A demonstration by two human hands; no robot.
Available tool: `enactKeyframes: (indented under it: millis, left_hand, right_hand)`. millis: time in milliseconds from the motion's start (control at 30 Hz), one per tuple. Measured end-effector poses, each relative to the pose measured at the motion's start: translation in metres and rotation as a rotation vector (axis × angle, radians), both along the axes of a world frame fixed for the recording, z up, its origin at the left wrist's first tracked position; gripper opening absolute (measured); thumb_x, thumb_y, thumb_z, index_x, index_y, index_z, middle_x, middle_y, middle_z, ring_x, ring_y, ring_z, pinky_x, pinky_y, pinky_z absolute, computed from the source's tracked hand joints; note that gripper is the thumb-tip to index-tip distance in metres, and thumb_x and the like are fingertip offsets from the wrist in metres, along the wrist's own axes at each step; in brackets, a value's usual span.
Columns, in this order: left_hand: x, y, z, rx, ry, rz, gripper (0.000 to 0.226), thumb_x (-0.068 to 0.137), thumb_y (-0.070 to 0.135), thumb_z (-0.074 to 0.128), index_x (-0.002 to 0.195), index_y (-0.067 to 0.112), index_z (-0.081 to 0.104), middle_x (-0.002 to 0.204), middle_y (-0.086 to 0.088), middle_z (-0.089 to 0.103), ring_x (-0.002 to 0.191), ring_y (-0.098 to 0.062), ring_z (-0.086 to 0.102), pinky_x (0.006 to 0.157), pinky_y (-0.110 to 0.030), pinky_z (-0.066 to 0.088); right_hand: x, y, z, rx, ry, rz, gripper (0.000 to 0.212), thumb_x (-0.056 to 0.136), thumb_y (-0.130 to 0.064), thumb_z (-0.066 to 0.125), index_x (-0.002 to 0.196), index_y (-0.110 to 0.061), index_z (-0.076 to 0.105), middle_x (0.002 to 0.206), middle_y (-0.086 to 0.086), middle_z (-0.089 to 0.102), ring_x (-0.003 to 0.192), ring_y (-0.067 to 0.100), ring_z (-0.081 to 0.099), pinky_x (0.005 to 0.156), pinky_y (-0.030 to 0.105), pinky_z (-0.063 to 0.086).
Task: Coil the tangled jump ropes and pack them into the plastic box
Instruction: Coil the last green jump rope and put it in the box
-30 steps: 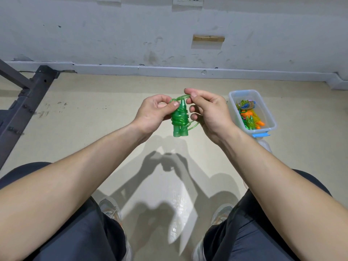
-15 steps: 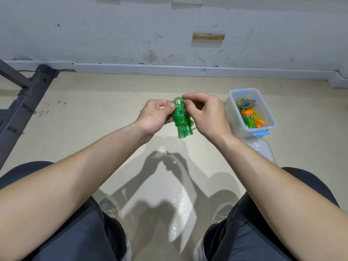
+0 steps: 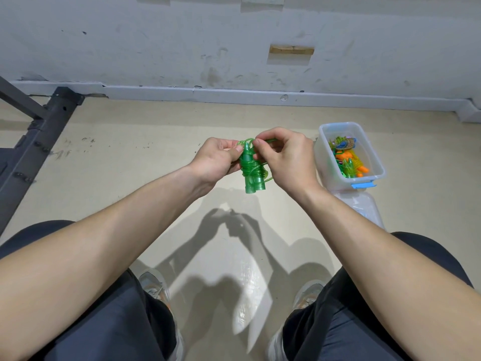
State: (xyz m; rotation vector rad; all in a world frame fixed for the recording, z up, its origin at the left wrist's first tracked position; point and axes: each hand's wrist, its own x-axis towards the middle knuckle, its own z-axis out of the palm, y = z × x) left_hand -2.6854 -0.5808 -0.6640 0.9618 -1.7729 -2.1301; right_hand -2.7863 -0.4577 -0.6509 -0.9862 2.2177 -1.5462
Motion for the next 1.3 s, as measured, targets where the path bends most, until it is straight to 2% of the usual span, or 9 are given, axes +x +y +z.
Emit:
enactKeyframes:
  millis: [233,333,467,567,633,833,1000,1133,1300]
  left_hand:
    - [-0.002,0.004,-0.001,-0.04,-0.026,0.027,0.027,0.106,0.01,0.048,0.118,-0.009,0.063,0.095,-0.012,0.07,0.074,-0.005,0.068,0.07,-0.013,0.053]
    - [-0.003,0.005,-0.002,-0.063,-0.042,0.034,0.028,0.106,0.011,0.048,0.118,-0.01,0.063,0.094,-0.011,0.07,0.074,-0.006,0.068,0.071,-0.014,0.053]
    - [-0.003,0.008,-0.004,-0.074,-0.05,0.069,0.026,0.105,0.012,0.05,0.115,-0.008,0.063,0.091,-0.008,0.069,0.073,-0.007,0.067,0.071,-0.015,0.053]
    - [-0.003,0.01,-0.004,-0.07,-0.04,0.072,0.02,0.105,0.011,0.049,0.105,-0.002,0.065,0.082,-0.003,0.067,0.067,-0.003,0.066,0.069,-0.014,0.052]
    - [-0.003,0.01,-0.002,-0.069,-0.041,0.066,0.018,0.104,0.01,0.05,0.099,0.003,0.066,0.083,-0.003,0.067,0.067,-0.003,0.066,0.067,-0.013,0.051]
    - [-0.002,0.011,-0.003,-0.082,-0.051,0.064,0.017,0.102,0.011,0.052,0.099,0.005,0.067,0.091,-0.008,0.065,0.077,-0.01,0.063,0.07,-0.016,0.051]
    - [-0.003,0.01,-0.002,-0.112,-0.031,0.094,0.012,0.103,0.015,0.054,0.103,0.007,0.064,0.092,-0.007,0.07,0.077,-0.009,0.067,0.074,-0.02,0.052]
    - [-0.005,0.013,-0.002,-0.127,-0.029,0.115,0.012,0.102,0.015,0.055,0.103,0.006,0.064,0.086,-0.006,0.067,0.073,-0.01,0.065,0.074,-0.021,0.053]
    - [-0.005,0.015,-0.006,-0.119,-0.042,0.158,0.01,0.1,0.014,0.059,0.104,0.006,0.065,0.091,-0.009,0.069,0.081,-0.016,0.066,0.085,-0.027,0.056]
  right_hand:
    - [-0.001,-0.002,-0.004,-0.095,-0.231,-0.023,0.013,0.089,-0.01,0.072,0.082,-0.02,0.073,0.072,0.006,0.075,0.066,0.019,0.071,0.076,0.051,0.061]
    - [0.001,-0.002,-0.005,-0.083,-0.25,-0.035,0.012,0.089,-0.01,0.073,0.082,-0.019,0.073,0.072,0.007,0.075,0.064,0.018,0.069,0.075,0.05,0.062]
    - [0.003,-0.004,-0.006,-0.04,-0.191,-0.081,0.007,0.087,-0.016,0.075,0.081,-0.018,0.074,0.069,-0.001,0.074,0.065,0.011,0.071,0.068,0.033,0.06]
    - [0.006,-0.005,-0.004,0.003,-0.106,-0.093,0.006,0.085,-0.019,0.078,0.081,-0.016,0.075,0.066,-0.008,0.071,0.06,-0.002,0.065,0.059,0.013,0.048]
    - [0.007,-0.005,-0.003,0.015,-0.091,-0.067,0.008,0.082,-0.018,0.081,0.081,-0.013,0.074,0.065,-0.01,0.069,0.057,-0.004,0.063,0.056,0.01,0.045]
    - [0.006,-0.006,-0.007,0.066,0.082,0.004,0.009,0.084,-0.021,0.079,0.079,-0.017,0.072,0.066,-0.006,0.068,0.061,0.006,0.062,0.06,0.023,0.053]
    - [0.007,-0.004,-0.009,0.062,0.179,-0.017,0.009,0.088,-0.021,0.072,0.095,-0.021,0.076,0.073,-0.006,0.071,0.07,0.008,0.066,0.072,0.029,0.055]
    - [0.007,-0.005,-0.011,0.056,0.266,-0.034,0.008,0.088,-0.019,0.068,0.084,-0.015,0.074,0.074,-0.006,0.072,0.069,0.011,0.066,0.069,0.035,0.054]
    - [0.009,-0.006,-0.021,0.081,0.355,-0.03,0.008,0.088,-0.017,0.065,0.083,-0.014,0.071,0.076,-0.003,0.069,0.07,0.015,0.062,0.068,0.035,0.051]
